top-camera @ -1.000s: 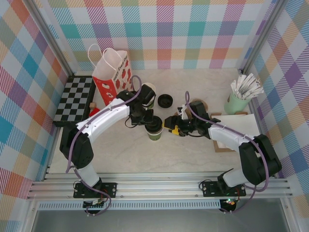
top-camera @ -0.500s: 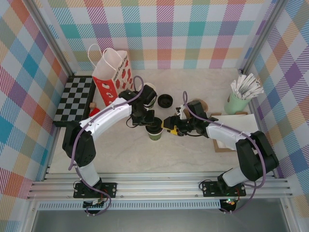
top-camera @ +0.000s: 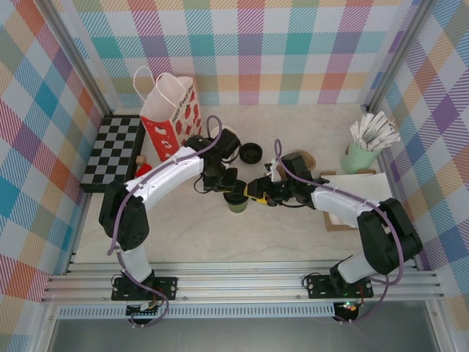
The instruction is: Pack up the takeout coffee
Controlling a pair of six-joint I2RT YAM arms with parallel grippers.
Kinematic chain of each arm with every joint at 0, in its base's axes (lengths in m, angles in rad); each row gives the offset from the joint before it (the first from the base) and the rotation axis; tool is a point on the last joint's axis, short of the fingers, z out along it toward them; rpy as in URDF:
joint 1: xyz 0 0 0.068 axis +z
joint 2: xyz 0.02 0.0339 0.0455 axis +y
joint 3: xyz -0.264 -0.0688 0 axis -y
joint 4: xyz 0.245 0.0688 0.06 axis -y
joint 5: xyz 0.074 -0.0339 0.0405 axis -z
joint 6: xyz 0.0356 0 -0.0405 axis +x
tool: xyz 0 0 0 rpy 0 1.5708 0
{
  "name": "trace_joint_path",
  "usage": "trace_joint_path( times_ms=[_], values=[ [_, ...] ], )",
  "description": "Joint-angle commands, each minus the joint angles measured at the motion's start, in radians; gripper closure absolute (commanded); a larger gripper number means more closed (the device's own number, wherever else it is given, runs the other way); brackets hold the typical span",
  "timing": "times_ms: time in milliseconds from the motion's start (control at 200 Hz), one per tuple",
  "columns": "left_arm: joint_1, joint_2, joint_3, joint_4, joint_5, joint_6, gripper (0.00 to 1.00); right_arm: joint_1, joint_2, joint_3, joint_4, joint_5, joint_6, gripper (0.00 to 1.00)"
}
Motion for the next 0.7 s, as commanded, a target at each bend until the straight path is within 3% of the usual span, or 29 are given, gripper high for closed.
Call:
trace_joint_path(
  times_ms=[0,225,395,695],
  values=[
    [-0.02,0.016,0.03,-0.037,0.017,0.024,1.0,0.006,-0.017,0.016,-0.028,0.042,-0.018,0.49],
    [-0.022,0.027,0.034,-0.041,-0.014,0.022,1.0,0.006,-0.07,0.007,-0.041,0.089,-0.024,0.48],
    [-0.022,0.036,0.044,-0.051,-0.024,0.023,1.0,0.007,-0.134,0.003,-0.121,0.207,-0.047,0.5],
    [-0.022,0.045,0.051,-0.049,-0.013,0.022,1.0,0.009,-0.043,0.052,-0.113,0.093,-0.063,0.58]
  ],
)
